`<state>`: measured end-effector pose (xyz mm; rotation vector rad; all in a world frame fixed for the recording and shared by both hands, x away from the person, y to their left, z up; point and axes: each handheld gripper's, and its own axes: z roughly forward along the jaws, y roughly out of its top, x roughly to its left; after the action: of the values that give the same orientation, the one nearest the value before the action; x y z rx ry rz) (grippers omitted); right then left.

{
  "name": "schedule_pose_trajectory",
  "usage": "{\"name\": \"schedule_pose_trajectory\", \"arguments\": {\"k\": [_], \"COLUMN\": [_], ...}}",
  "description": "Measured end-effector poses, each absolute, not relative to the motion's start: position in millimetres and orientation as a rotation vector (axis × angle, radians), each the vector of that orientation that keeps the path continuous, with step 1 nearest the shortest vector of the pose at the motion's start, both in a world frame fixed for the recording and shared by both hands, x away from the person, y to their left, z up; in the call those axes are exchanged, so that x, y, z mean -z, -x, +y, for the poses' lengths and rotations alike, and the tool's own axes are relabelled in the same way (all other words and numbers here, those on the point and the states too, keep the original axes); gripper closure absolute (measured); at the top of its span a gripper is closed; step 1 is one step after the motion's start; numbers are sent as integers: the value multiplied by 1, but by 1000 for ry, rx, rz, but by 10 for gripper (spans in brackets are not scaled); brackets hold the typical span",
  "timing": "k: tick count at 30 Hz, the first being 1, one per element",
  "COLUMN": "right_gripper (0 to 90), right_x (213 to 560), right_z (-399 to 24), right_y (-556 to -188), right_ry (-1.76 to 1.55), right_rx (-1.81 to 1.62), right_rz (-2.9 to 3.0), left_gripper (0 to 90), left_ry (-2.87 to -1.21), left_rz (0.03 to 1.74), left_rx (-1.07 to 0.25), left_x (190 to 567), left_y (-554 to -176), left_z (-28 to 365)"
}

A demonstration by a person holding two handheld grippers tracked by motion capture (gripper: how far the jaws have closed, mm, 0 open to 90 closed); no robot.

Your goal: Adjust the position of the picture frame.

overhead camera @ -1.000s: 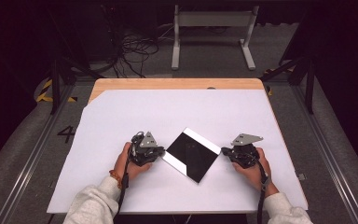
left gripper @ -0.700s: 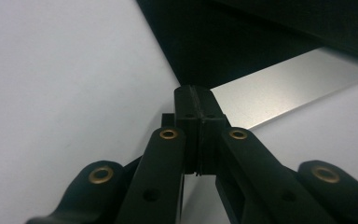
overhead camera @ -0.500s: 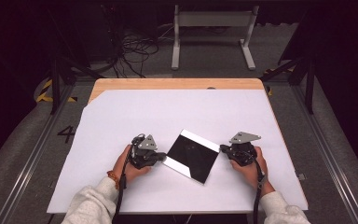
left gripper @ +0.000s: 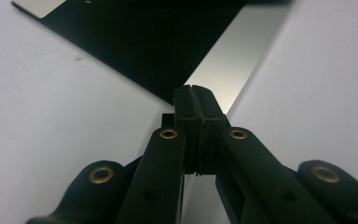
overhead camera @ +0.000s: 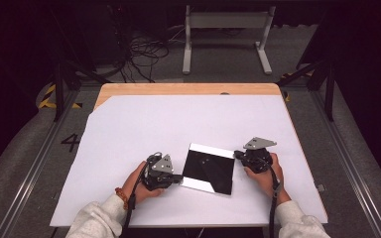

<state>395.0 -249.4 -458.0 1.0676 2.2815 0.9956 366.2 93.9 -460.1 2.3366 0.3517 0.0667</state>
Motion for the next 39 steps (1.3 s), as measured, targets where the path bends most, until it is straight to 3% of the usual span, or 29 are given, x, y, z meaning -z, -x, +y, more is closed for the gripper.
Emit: {"name": "schedule_pose_trajectory", "arguments": {"k": [32,39], "right_gripper": [900,890], "right_x": [458,446], "right_z": [-241,-254], "right_y": [-412,-397], "right_ry": [-1050,-1062], "right_rx": [-972,-1030], "right_rz": [2270,2267], "left_gripper": [893,861], "left_ry": [-2338,-2293], "left_rz": [311,330], "left_rx": [-80,-152], "left_x": [461,449], "left_y": [-357,-349], "left_z": [80,105]}}
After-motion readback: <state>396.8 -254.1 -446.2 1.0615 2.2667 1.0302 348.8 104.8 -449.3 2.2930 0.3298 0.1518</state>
